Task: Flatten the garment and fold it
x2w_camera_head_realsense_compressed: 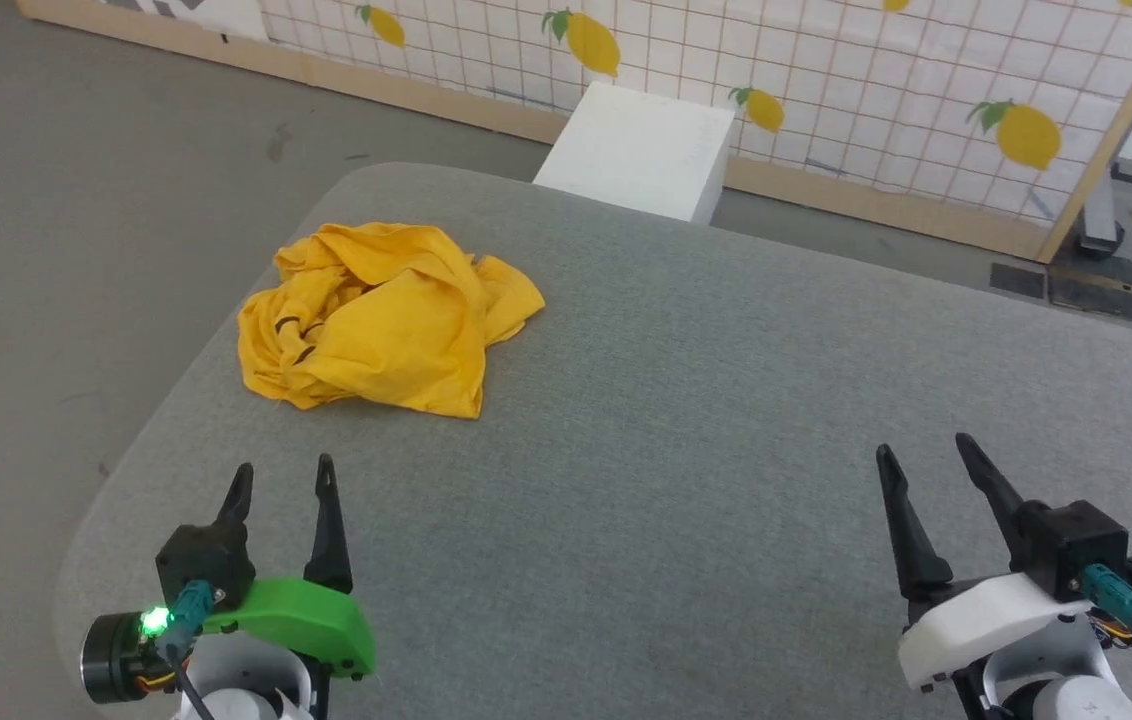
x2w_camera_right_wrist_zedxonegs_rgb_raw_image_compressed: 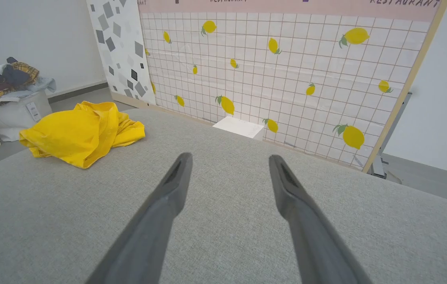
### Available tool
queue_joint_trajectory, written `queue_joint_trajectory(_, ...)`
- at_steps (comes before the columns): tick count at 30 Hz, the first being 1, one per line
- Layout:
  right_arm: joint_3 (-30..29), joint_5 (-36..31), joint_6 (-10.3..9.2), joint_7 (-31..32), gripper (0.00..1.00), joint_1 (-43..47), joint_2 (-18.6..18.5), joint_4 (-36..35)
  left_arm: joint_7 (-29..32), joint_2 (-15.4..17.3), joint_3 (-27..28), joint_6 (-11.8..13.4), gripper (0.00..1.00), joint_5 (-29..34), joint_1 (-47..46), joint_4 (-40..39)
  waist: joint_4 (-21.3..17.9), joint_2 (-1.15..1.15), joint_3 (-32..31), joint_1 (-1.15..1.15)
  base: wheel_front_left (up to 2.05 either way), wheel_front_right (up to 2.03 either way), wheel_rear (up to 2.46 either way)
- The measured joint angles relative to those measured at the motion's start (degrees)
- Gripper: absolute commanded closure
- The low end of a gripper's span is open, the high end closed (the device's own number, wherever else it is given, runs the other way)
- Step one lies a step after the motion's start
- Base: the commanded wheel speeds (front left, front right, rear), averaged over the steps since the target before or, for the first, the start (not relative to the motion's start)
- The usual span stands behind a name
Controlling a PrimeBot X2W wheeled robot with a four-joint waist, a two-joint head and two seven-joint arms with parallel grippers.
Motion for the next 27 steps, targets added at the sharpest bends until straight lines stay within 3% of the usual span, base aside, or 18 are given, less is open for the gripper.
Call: queue_joint_trajectory(27,-0.32,1.11,0.0,-2.2,0.0,-1.29,0.01,1.0,-2.63,1.26,-1.35,2.37,0.0,-4.44,-0.58,2.55,6.83,0.0,1.24,0.0,0.0,0.0,0.0)
